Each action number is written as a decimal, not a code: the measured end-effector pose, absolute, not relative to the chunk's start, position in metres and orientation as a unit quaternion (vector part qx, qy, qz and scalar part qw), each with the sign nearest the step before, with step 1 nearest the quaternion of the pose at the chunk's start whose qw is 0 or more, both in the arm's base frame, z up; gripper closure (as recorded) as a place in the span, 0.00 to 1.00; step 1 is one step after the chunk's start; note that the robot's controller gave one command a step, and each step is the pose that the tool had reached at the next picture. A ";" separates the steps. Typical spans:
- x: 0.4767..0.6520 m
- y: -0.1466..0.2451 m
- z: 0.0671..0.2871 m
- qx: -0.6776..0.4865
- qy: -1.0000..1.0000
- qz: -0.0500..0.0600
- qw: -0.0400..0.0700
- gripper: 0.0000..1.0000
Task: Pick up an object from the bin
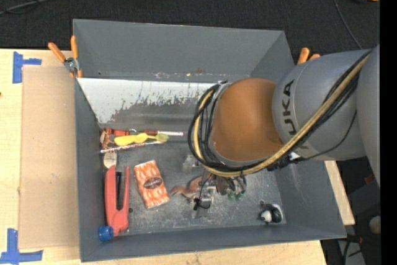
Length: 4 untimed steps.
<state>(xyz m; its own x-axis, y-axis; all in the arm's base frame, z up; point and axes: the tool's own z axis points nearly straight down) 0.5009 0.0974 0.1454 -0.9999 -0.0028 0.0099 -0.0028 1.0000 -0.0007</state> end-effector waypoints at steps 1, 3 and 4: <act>0.503 0.097 0.150 0.000 -1.000 0.000 0.001 0.00; 0.505 0.049 0.089 0.074 -0.997 -0.002 0.000 1.00; 0.505 0.049 0.089 0.074 -0.997 -0.002 0.000 1.00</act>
Offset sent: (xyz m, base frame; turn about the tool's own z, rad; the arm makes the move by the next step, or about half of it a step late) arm 0.0215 -0.0535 -0.0537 0.0312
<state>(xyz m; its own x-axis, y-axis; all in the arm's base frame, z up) 0.5050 0.0489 0.0885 -0.9891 -0.1471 -0.0010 -0.1471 0.9891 0.0039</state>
